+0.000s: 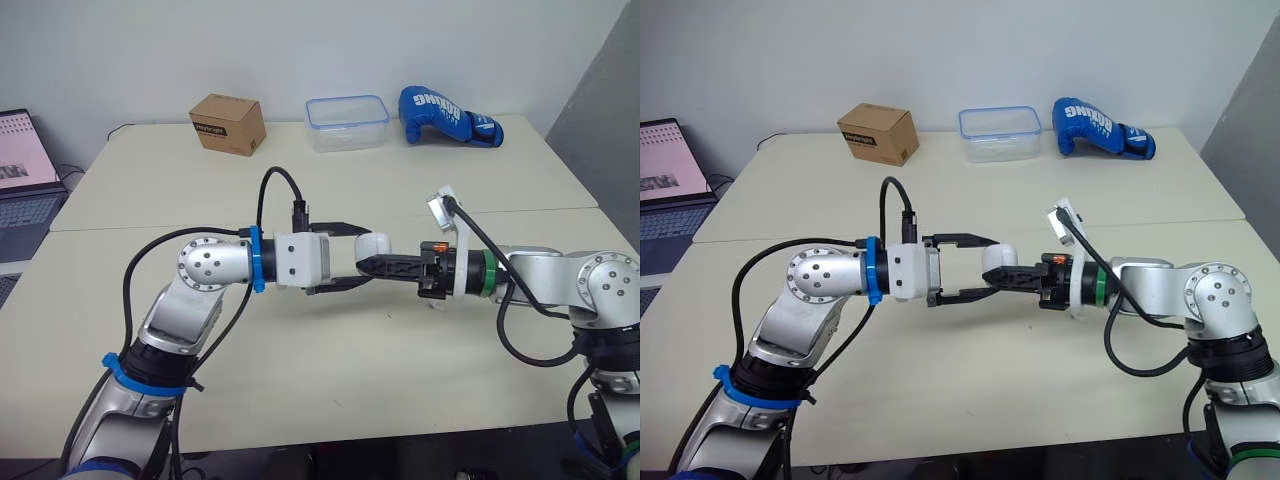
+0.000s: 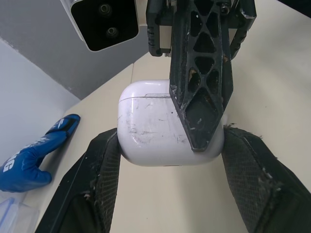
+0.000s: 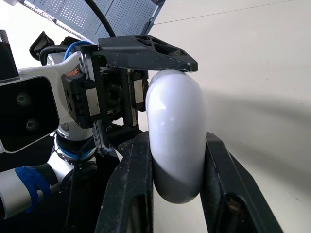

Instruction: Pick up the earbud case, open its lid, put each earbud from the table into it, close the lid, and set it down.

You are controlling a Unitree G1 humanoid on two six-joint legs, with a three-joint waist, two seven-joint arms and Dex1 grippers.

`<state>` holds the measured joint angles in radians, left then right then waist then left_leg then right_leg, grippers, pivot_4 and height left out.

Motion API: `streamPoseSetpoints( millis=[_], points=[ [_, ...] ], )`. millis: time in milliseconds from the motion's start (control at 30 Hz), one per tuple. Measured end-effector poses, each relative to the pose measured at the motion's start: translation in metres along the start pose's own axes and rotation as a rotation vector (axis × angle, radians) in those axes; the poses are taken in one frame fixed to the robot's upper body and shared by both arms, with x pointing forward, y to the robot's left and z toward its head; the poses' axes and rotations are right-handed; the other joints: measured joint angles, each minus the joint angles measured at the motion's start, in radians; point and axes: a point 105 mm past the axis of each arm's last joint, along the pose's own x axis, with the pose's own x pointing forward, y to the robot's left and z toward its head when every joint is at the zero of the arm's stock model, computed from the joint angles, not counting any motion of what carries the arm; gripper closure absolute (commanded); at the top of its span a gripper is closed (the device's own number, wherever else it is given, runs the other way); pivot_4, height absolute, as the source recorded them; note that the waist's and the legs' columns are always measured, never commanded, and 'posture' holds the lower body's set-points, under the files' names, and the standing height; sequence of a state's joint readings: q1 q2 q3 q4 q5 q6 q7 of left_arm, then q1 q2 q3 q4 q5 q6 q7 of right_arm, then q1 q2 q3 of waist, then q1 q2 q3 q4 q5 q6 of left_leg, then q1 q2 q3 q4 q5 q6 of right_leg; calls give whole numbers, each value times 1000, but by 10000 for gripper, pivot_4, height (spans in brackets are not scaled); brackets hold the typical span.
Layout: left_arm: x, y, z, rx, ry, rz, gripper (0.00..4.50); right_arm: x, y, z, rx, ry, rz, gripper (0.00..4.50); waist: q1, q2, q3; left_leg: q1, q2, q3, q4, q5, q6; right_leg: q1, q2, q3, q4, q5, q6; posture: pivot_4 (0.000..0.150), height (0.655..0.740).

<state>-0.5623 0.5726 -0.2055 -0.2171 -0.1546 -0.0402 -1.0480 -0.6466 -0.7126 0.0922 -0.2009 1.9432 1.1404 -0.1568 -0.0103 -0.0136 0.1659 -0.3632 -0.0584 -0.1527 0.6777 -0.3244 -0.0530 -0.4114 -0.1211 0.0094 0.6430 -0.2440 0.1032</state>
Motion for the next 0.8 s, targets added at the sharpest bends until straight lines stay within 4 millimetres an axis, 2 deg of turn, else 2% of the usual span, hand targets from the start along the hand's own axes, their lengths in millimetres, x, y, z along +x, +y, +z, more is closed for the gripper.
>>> streamPoseSetpoints(
  millis=[233,400,433,633,700,800],
  points=[
    [0,0,0,-10,5,-1,17780,0,0,0,0,0,0,36858,0,0,0,0,0,0,0,0,0,0,0,0,0,0,0,1500,7307],
    [-1,0,-2,-105,12,-5,1567,1,2,-1,2,1,12,36858,-2,0,0,0,0,0,0,-1,2,0,0,0,0,0,0,1500,7307],
    [-3,0,-3,-122,17,-12,491,2,2,-1,3,3,13,36858,-2,0,0,0,0,0,0,-1,2,0,0,0,0,0,0,1500,7307],
    [-20,-1,-10,-220,85,-41,491,0,0,-2,-2,10,0,36858,-11,0,0,0,0,-1,0,-1,2,0,0,0,0,0,0,1500,7307],
    [-33,0,-17,-313,135,-54,491,-3,-4,-1,-35,22,-32,36858,-16,1,1,0,0,-1,0,-2,3,0,0,-1,0,0,0,1500,7307],
    [-51,-1,-24,-481,196,-82,491,-7,-10,2,-175,77,-101,36858,-21,2,1,0,0,-1,0,-2,4,-1,1,-1,1,-1,1,1500,7307]
  ],
)
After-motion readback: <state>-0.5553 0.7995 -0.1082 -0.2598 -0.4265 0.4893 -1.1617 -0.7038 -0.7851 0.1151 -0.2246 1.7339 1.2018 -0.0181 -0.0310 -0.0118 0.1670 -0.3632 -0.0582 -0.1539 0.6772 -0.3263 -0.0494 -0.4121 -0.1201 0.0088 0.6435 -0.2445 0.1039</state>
